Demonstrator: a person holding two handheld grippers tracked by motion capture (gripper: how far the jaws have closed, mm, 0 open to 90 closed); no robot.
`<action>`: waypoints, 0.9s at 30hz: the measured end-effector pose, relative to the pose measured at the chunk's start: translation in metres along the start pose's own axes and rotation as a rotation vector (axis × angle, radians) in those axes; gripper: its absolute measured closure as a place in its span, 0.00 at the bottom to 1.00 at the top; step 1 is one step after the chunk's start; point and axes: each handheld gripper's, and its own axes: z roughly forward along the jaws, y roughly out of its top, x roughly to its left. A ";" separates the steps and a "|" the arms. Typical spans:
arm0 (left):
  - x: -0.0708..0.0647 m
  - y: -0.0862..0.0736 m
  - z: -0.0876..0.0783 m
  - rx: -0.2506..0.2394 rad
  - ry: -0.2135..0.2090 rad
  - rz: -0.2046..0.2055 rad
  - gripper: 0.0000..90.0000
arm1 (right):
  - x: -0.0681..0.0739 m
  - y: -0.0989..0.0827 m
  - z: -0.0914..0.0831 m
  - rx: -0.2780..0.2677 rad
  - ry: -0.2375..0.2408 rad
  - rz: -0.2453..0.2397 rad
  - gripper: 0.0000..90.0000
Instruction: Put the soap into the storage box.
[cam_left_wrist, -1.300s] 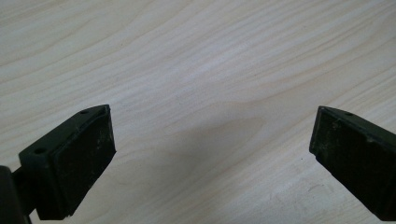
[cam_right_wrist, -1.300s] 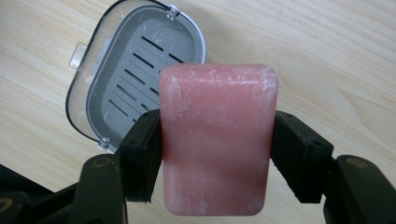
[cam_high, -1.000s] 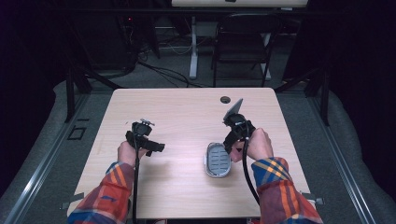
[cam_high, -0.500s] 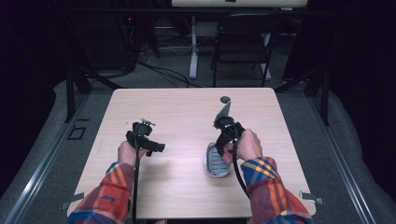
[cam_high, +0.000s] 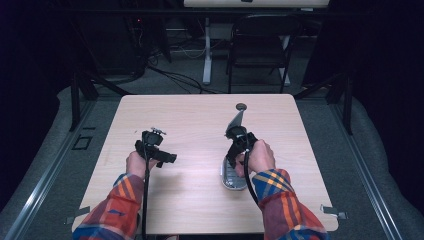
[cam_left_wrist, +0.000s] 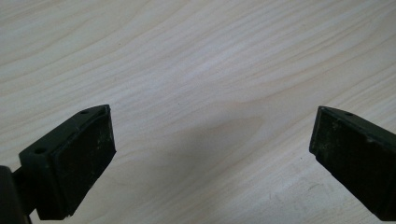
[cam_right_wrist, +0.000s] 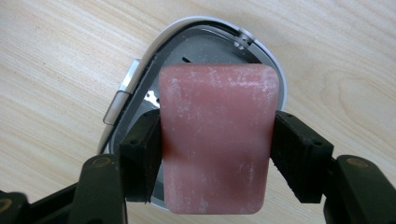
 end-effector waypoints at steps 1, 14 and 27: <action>0.000 0.000 0.000 0.000 0.000 0.000 0.00 | 0.000 0.000 0.001 -0.007 0.006 0.011 0.42; 0.000 0.000 0.000 -0.001 -0.001 0.003 0.00 | -0.005 -0.006 0.001 -0.031 0.069 0.103 0.42; 0.000 0.001 0.000 -0.002 -0.001 0.006 0.00 | -0.026 -0.031 -0.024 -0.170 0.101 0.072 0.35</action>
